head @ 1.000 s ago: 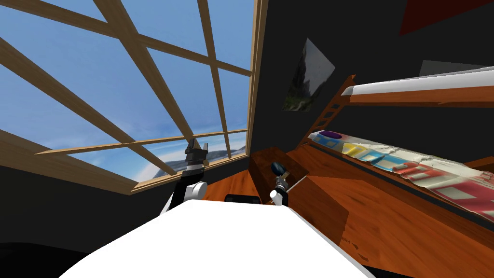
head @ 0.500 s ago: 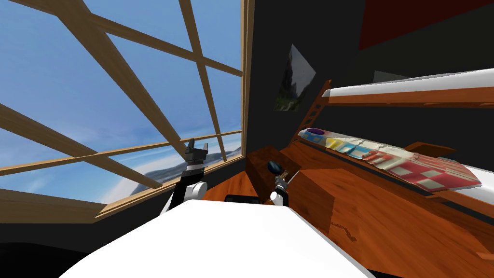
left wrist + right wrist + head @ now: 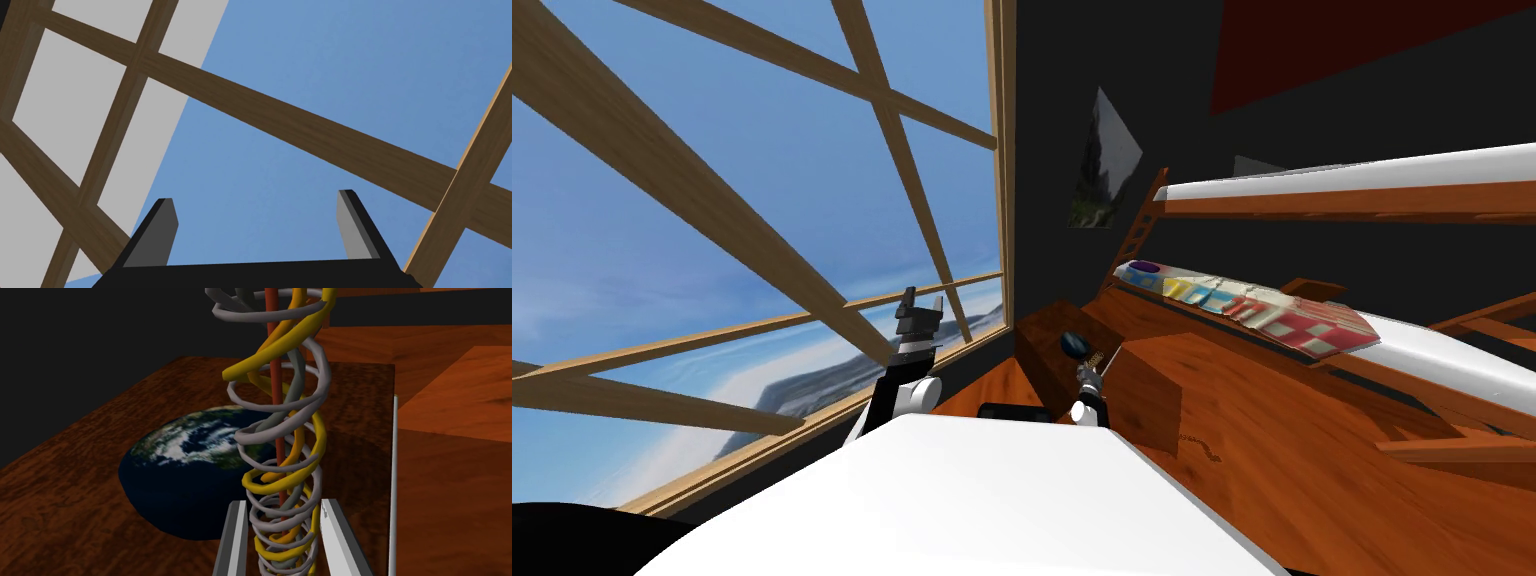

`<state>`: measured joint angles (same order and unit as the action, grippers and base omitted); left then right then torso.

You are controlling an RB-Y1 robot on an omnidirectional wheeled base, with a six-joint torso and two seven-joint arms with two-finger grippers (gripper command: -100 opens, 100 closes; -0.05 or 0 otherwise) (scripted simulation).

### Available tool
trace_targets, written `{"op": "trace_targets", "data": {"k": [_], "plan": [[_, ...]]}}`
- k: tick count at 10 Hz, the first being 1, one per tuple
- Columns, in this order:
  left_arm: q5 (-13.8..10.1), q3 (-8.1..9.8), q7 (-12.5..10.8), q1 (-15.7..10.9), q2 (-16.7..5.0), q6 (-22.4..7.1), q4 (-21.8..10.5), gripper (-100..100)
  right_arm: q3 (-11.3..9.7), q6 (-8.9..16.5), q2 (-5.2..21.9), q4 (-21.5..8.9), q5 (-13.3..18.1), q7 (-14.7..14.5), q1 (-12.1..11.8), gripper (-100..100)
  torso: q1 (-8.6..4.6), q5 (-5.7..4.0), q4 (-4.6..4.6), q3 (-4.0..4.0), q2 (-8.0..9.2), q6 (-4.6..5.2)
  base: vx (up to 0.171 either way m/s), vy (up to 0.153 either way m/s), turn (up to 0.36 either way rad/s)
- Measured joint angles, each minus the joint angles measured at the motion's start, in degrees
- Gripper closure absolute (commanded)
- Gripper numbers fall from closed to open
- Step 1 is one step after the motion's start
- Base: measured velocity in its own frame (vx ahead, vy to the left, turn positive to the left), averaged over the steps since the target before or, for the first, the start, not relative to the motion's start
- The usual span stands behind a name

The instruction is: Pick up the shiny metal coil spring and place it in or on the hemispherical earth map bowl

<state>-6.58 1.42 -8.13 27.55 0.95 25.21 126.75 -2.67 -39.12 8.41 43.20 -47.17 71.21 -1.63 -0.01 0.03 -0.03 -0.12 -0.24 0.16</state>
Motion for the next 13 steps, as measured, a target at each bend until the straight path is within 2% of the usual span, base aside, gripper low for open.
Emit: {"op": "trace_targets", "data": {"k": [5, 6, 7, 8, 9, 10, 13], "plan": [[0.0, 0.00, 0.0, 0.0, 0.0, 0.0, 0.0, 0, -7.2, 1.5, 1.7, 5.5, -0.5, 0.1, -3.7, 100, 0.01, 0.00, 0.04, 0.04, 0.05, -0.06, 0.065, 0.041, -0.226], [0.0, -0.01, 0.0, 0.0, 0.0, 0.0, 0.0, 0, -8.1, 1.7, 1.9, 5.8, -0.6, 0.2, -3.9, 100, -0.03, -0.01, 0.06, 0.05, 0.06, -0.13, 0.063, 0.021, -0.242], [0.0, 0.00, 0.0, 0.0, 0.0, 0.0, 0.0, 0, -10.1, 1.1, 2.2, 5.1, -0.4, 1.1, -3.8, 100, -0.08, -0.02, 0.03, 0.03, 0.04, -0.06, 0.040, 0.032, -0.130], [0.0, -0.01, 0.0, 0.0, 0.0, 0.0, 0.0, 0, -10.9, 1.2, 2.5, 5.9, -0.5, 1.3, -4.5, 100, -0.06, -0.01, 0.06, 0.07, 0.10, -0.11, 0.009, 0.015, -0.010], [0.0, -0.01, 0.0, 0.0, 0.0, 0.0, 0.0, 0, -11.0, 1.2, 2.5, 6.0, -0.5, 1.3, -4.5, 0, -0.11, -0.01, 0.09, 0.12, 0.18, -0.12, 0.000, 0.000, 0.000], [0.0, -0.01, 0.0, 0.0, 0.0, 0.0, 0.0, 0, -11.0, 1.2, 2.5, 6.0, -0.5, 1.3, -4.5, 100, -0.15, -0.02, 0.10, 0.15, 0.22, -0.11, -0.081, 0.098, -0.048], [0.0, -0.02, 0.0, 0.0, 0.0, 0.0, 0.0, 0, -11.2, 2.0, 3.6, 5.8, -1.1, 1.8, -3.8, 100, 0.31, -0.33, -0.24, 0.20, 0.69, -0.08, -0.102, 0.128, -0.042]]}}
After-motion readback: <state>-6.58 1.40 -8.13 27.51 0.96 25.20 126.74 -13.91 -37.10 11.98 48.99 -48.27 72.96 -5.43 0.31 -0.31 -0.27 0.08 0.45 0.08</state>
